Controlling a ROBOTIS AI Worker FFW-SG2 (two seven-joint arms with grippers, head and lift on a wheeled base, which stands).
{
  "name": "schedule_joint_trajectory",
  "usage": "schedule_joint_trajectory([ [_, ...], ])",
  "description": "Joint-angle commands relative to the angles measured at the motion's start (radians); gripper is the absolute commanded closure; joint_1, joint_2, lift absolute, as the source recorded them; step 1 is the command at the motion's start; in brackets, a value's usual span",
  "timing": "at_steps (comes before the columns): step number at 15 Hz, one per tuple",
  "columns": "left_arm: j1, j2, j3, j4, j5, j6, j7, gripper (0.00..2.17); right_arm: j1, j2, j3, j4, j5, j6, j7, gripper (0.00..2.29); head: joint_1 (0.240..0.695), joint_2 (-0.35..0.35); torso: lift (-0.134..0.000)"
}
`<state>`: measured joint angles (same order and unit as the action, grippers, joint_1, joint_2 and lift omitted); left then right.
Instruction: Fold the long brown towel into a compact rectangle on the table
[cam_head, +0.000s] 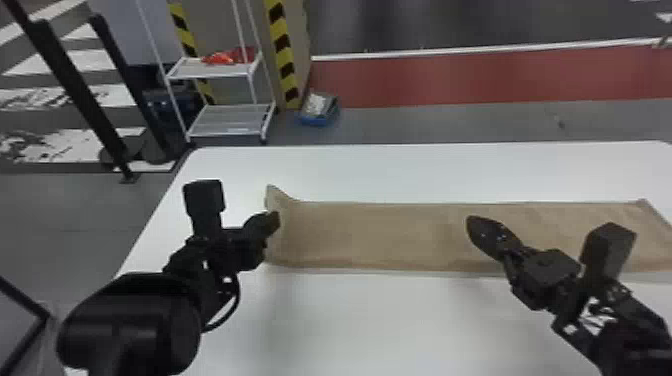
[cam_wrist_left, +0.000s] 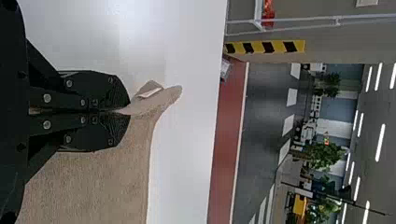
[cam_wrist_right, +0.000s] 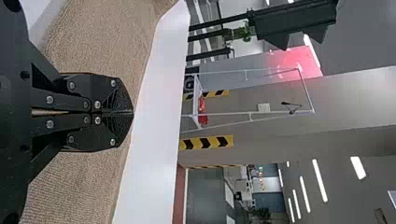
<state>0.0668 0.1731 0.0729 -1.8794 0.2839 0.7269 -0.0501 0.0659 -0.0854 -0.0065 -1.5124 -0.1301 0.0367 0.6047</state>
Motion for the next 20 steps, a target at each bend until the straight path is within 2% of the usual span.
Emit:
schedule_joint_trajectory([
  [1,-0.004,-0.012,-0.021,-0.099,0.029,0.122,0.016,1.89,0.014,-0.001,-0.017,-0.011,-0.013,-0.001,0.013,1.66,0.695,0.140,-0.125],
  [4,-0.107,-0.035,-0.168,-0.138,0.023,0.306,0.110,1.89,0.045,-0.011,-0.079,-0.031,-0.057,-0.019,0.032,1.66,0.695,0.082,-0.125],
  [6,-0.179,-0.093,-0.286,-0.107,-0.012,0.312,0.156,1.89,0.072,-0.020,-0.135,-0.045,-0.108,-0.034,0.043,1.66,0.695,0.034,-0.125],
  [8,-0.254,-0.176,-0.403,0.010,-0.080,0.306,0.184,1.89,0.103,-0.027,-0.185,-0.065,-0.135,-0.065,0.047,1.66,0.695,-0.048,-0.125],
  [9,-0.269,-0.176,-0.441,0.063,-0.121,0.282,0.196,1.88,0.112,-0.037,-0.205,-0.066,-0.151,-0.068,0.047,1.66,0.695,-0.136,-0.125],
  [11,-0.278,-0.176,-0.516,0.169,-0.129,0.147,0.205,1.86,0.138,-0.063,-0.251,-0.063,-0.195,-0.090,0.047,1.65,0.695,-0.201,-0.125],
  [12,-0.294,-0.176,-0.568,0.230,-0.124,0.033,0.220,1.52,0.141,-0.067,-0.263,-0.063,-0.198,-0.090,0.047,1.65,0.695,-0.229,-0.125],
  [13,-0.300,-0.176,-0.602,0.292,-0.123,-0.129,0.233,0.62,0.143,-0.068,-0.267,-0.065,-0.206,-0.086,0.047,1.64,0.695,-0.252,-0.125],
  [14,-0.298,-0.176,-0.608,0.327,-0.088,-0.237,0.230,0.00,0.143,-0.067,-0.268,-0.066,-0.206,-0.090,0.047,1.53,0.695,-0.301,-0.125],
  [15,-0.297,-0.176,-0.607,0.330,-0.049,-0.270,0.225,0.00,0.143,-0.067,-0.267,-0.068,-0.206,-0.090,0.046,1.39,0.695,-0.321,-0.125],
  [17,-0.274,-0.176,-0.591,0.287,-0.037,-0.292,0.225,0.04,0.132,-0.062,-0.250,-0.063,-0.201,-0.090,0.043,1.37,0.695,-0.340,-0.125],
  [18,-0.249,-0.176,-0.578,0.246,-0.039,-0.304,0.223,0.04,0.129,-0.060,-0.234,-0.063,-0.197,-0.090,0.035,1.20,0.695,-0.343,-0.125],
  [19,-0.214,-0.176,-0.561,0.191,-0.043,-0.301,0.219,0.04,0.123,-0.060,-0.216,-0.060,-0.190,-0.090,0.027,0.89,0.695,-0.341,-0.125],
  [20,-0.180,-0.176,-0.542,0.152,-0.060,-0.298,0.219,0.04,0.114,-0.059,-0.204,-0.055,-0.184,-0.090,0.024,0.86,0.695,-0.337,-0.125],
])
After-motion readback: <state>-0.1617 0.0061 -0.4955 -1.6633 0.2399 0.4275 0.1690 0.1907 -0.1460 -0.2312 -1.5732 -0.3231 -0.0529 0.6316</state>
